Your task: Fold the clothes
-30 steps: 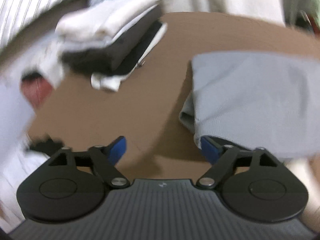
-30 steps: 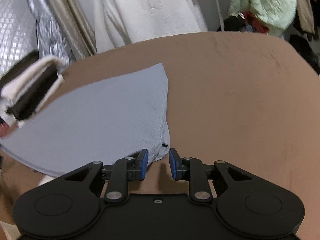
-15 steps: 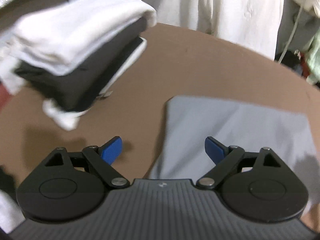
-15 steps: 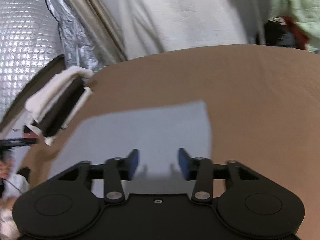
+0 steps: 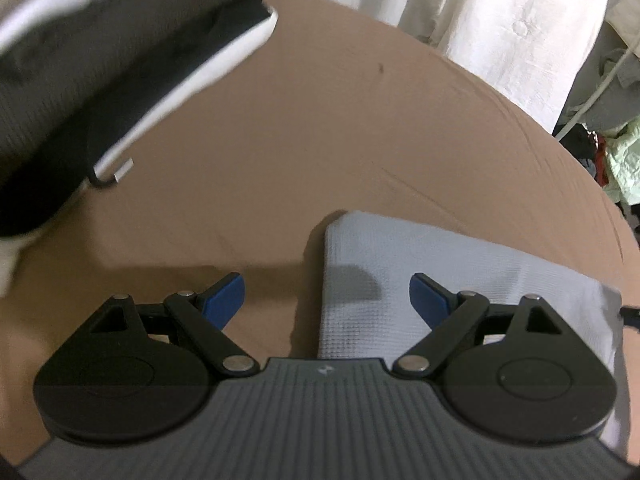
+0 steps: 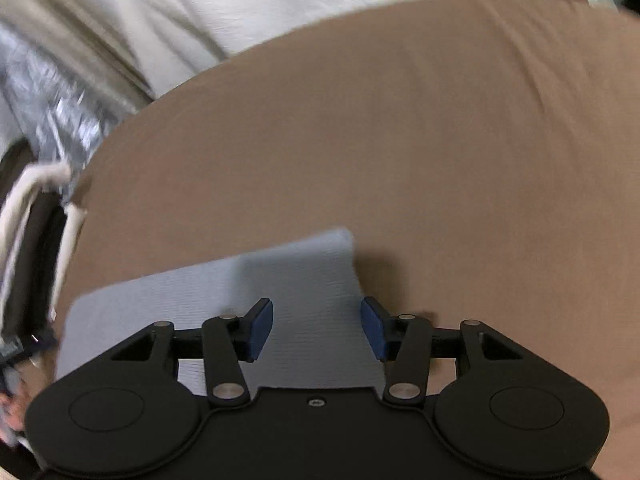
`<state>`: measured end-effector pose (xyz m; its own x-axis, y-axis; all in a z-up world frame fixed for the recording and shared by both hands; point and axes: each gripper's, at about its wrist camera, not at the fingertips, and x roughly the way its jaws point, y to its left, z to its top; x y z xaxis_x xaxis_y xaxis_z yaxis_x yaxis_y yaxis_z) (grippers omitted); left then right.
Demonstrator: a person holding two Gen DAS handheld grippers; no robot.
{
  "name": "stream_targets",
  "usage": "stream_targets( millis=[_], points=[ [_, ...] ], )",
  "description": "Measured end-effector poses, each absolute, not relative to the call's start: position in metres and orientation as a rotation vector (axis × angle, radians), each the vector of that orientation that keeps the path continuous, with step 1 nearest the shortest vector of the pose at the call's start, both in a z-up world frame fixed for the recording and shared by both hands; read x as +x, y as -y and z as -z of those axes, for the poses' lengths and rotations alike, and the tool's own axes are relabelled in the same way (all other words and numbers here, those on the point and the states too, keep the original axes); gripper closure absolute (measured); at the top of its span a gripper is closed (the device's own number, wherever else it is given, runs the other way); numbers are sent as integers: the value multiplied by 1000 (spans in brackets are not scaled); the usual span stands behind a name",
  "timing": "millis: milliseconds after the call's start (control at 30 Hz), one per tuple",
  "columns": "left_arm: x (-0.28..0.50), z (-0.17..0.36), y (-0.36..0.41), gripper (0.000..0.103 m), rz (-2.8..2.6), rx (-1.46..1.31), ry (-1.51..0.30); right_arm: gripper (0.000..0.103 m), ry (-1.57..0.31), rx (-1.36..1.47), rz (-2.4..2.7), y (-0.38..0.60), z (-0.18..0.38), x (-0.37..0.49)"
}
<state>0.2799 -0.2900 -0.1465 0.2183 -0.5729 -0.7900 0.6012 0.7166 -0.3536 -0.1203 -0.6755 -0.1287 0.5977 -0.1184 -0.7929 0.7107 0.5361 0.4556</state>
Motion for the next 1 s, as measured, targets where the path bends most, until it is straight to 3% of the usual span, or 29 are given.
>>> stream_targets(
  millis=[367,433,467,500,567,633,1000],
  points=[
    [314,182,307,8,937,-220,-1117,42,-681,812,479,691,146,-121],
    [309,187,312,20,1035,-230,-1116,44,-650,780,452,688,148,-116],
    [303,187,318,55,1045,-165,-1111,63,-649,738,459,685,147,-112],
    [295,188,325,75,1037,-73,-1102,90,-653,686,471,681,146,-109],
    [276,185,338,80,1024,89,-1049,90,-644,563,533,664,138,-104],
    [254,176,346,91,1022,207,-945,90,-623,459,557,645,129,-99],
    [242,107,370,94,960,267,-742,94,-477,298,582,625,49,-100]
  ],
)
